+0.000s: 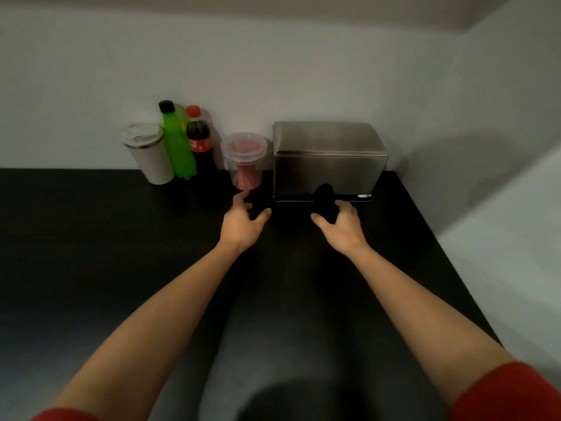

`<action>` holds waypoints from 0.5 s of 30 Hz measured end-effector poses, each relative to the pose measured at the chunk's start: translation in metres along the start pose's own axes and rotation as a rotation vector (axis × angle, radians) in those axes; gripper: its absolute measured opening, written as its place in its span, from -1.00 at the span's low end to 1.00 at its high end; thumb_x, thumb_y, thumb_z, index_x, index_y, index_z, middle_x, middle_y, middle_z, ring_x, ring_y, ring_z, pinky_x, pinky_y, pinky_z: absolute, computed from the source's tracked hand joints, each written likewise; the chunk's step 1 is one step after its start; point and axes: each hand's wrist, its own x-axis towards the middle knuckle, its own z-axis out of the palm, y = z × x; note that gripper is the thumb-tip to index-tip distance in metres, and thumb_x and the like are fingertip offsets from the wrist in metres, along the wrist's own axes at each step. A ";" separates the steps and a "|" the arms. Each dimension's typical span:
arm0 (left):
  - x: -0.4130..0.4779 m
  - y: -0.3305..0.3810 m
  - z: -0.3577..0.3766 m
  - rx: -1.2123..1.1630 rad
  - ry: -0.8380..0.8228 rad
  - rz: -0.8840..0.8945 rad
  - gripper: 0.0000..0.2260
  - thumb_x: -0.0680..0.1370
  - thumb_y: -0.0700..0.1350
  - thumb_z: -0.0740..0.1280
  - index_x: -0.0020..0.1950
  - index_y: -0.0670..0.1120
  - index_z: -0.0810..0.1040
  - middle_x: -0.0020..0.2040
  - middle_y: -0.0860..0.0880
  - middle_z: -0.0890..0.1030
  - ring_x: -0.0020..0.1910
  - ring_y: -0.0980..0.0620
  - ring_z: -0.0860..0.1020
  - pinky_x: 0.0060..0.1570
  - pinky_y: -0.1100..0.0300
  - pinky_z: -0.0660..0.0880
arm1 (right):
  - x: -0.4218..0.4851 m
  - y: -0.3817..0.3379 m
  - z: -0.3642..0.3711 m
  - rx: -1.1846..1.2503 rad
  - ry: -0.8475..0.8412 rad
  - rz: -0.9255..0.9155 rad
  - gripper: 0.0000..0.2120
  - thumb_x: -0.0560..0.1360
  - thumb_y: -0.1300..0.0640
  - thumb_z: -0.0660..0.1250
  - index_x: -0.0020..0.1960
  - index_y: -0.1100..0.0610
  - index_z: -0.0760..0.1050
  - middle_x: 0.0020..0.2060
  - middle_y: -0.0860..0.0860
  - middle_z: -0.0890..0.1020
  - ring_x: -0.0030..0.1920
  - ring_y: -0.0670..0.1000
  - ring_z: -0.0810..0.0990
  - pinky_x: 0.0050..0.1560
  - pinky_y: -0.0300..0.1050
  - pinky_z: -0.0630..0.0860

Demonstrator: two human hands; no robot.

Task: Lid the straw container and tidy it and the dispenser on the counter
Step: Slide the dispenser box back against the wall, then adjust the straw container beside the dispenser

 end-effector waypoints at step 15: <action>0.037 -0.022 -0.061 -0.103 -0.034 -0.063 -0.43 0.52 0.07 0.33 0.46 -0.03 0.23 0.35 -0.11 0.45 0.27 -0.05 0.48 0.06 0.17 0.42 | 0.000 -0.083 0.089 0.116 -0.161 -0.093 -0.34 0.44 -0.12 0.34 0.43 0.09 0.20 0.40 0.09 0.29 0.37 0.08 0.32 0.21 -0.17 0.25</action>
